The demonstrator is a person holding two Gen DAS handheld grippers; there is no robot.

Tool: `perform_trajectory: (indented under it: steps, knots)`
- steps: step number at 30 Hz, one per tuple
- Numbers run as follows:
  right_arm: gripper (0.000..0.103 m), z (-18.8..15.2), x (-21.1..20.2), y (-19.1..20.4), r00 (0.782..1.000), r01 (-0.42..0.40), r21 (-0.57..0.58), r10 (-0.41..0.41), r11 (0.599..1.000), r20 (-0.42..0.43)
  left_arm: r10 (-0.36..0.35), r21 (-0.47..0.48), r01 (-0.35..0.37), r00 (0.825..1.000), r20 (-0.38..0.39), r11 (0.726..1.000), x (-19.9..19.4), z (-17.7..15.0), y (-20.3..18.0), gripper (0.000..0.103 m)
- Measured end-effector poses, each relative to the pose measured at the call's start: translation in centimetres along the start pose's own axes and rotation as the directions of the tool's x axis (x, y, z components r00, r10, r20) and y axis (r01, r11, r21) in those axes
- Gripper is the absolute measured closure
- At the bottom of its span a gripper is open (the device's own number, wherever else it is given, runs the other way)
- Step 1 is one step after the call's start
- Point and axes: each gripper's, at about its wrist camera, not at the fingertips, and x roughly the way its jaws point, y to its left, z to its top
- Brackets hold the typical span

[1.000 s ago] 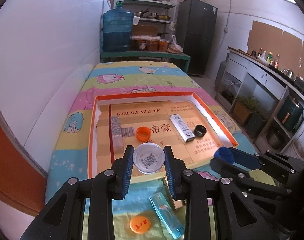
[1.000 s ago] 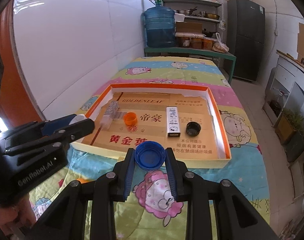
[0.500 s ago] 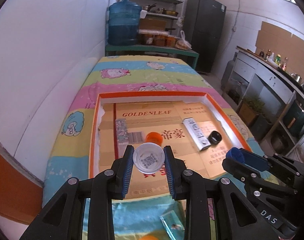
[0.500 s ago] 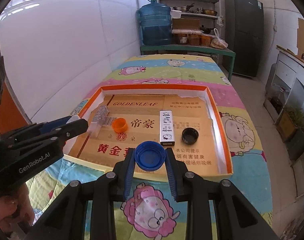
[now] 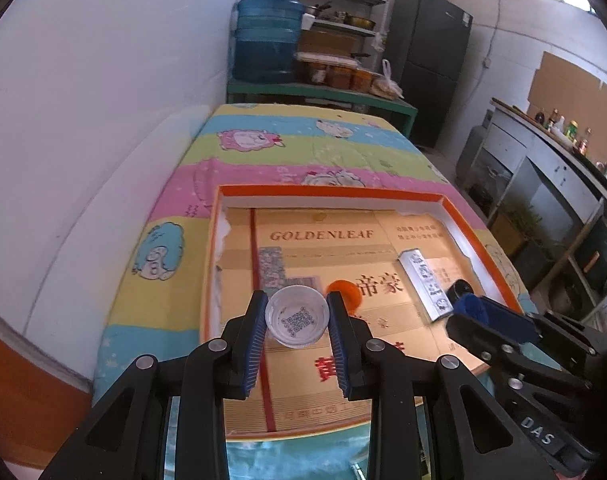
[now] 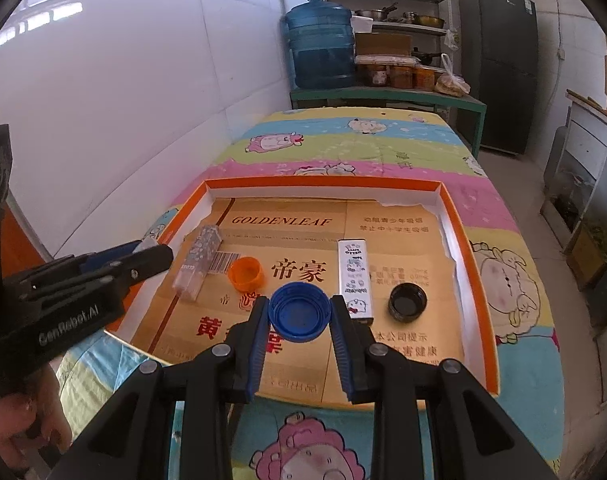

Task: Organize rigid objects
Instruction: 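Carry the white cap with the left tool while the right tool carries the blue cap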

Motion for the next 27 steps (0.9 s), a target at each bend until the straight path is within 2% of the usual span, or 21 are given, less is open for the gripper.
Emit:
perform_trajectory:
  steps: [8,13,27]
  knots:
    - [0.073,-0.3,2.0,-0.2,0.999,-0.011,-0.007,0.01,1.0,-0.049,-0.045,0.06,0.049,0.997,-0.062,0.997,1.8,-1.1,-2.6,0.072]
    - [0.073,-0.9,2.7,-0.9,0.997,-0.007,0.006,0.007,1.0,-0.077,-0.043,0.068,0.05,0.994,-0.102,0.996,3.0,-1.5,-3.0,0.072]
    - [0.073,-1.9,3.0,-2.2,0.993,-0.014,0.034,0.018,0.999,-0.121,-0.029,0.081,0.041,0.99,-0.138,0.996,4.8,-2.0,-3.4,0.072]
